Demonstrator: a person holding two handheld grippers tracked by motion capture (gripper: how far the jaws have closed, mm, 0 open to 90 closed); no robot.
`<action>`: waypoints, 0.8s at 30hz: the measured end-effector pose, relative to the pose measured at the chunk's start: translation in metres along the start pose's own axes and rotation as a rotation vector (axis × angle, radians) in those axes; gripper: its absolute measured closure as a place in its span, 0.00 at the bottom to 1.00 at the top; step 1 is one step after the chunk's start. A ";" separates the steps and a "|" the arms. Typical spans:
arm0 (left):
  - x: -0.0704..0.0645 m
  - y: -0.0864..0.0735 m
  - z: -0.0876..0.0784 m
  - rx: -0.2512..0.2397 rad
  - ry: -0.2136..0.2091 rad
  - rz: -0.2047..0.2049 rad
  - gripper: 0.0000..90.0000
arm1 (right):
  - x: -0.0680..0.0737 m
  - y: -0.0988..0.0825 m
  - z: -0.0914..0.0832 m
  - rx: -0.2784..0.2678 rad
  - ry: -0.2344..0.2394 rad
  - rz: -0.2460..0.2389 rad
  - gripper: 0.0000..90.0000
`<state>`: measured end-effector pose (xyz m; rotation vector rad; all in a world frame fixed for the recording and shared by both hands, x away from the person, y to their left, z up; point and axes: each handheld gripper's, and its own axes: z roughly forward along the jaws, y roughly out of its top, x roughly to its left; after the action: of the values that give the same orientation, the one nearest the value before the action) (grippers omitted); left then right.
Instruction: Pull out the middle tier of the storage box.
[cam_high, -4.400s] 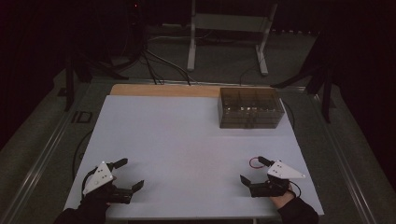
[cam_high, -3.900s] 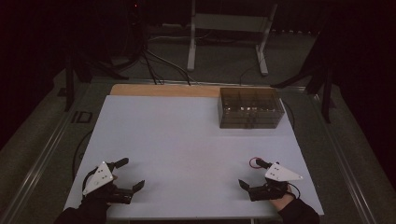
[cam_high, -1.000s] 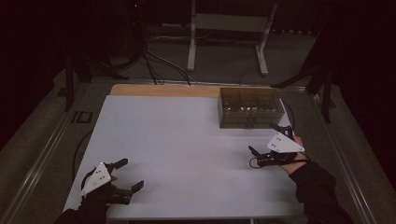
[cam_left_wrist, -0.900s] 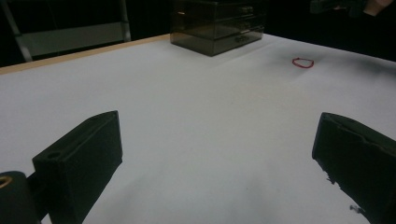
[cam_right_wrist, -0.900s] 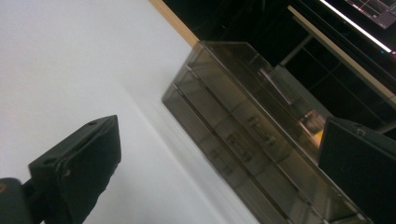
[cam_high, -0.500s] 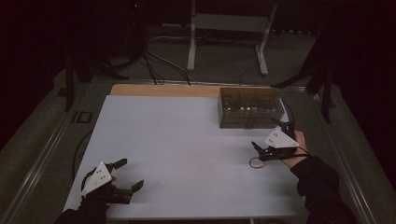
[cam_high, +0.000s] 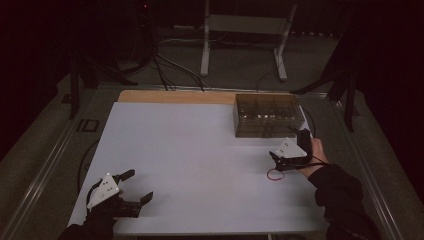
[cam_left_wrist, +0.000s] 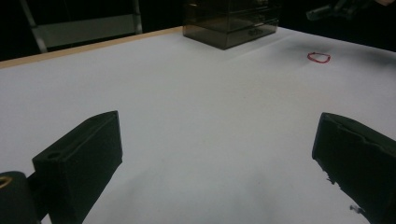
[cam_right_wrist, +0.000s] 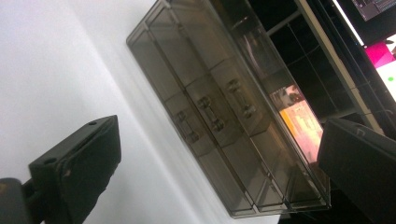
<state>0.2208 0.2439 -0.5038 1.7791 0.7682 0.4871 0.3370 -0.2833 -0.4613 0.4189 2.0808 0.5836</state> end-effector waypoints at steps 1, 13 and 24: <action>0.000 0.000 0.000 -0.001 -0.001 -0.002 0.04 | 0.001 0.000 0.001 0.008 -0.002 -0.013 0.00; 0.000 0.001 0.000 -0.003 -0.005 -0.001 0.04 | 0.013 0.000 0.014 0.087 -0.021 -0.150 0.00; 0.000 0.001 -0.001 -0.005 -0.007 -0.005 0.04 | 0.026 -0.002 0.030 0.187 -0.083 -0.255 0.04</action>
<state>0.2205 0.2442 -0.5031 1.7734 0.7654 0.4791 0.3482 -0.2650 -0.4942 0.2719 2.0739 0.2187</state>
